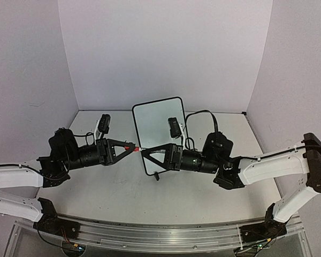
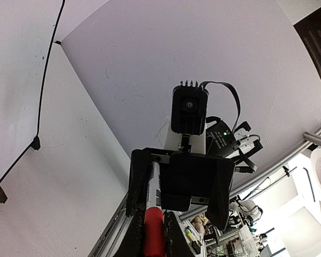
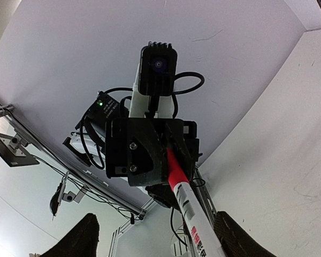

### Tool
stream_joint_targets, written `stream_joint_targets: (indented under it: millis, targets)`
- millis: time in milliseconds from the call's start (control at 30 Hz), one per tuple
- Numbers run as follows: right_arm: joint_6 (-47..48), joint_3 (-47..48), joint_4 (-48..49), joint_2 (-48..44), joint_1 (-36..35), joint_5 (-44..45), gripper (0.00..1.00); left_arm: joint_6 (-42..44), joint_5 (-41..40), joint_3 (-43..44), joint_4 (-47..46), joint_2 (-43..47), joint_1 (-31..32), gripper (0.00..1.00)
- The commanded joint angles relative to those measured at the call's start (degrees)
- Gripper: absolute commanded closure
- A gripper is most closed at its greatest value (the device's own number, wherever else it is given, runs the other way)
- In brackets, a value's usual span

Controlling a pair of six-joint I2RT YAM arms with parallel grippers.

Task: Write a sentence on the whiteboard
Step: Open the pen cap from the whiteboard marker.

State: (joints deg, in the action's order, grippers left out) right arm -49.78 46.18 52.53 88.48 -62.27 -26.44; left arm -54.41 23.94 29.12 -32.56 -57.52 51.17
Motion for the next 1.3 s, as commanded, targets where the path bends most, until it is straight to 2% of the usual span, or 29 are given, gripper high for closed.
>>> stream_joint_targets:
  millis: [0,867,967,1267]
  targets:
    - [-0.28,2.19,3.46,0.36,-0.25,-1.96,0.32,0.45,1.61,2.37,1.24,-0.91,0.16,1.00]
    - [0.30,-1.20,3.81,-2.39,0.21,1.22,0.32,-1.05,1.50,0.06,4.26,5.28,0.18,1.00]
    - [0.26,-0.89,3.82,-2.24,0.19,0.82,0.32,-0.47,1.11,0.62,6.89,4.85,0.13,1.00]
    - [-0.05,0.31,3.81,-1.11,0.14,-0.80,0.35,-1.22,1.93,0.64,5.58,1.92,0.15,1.00]
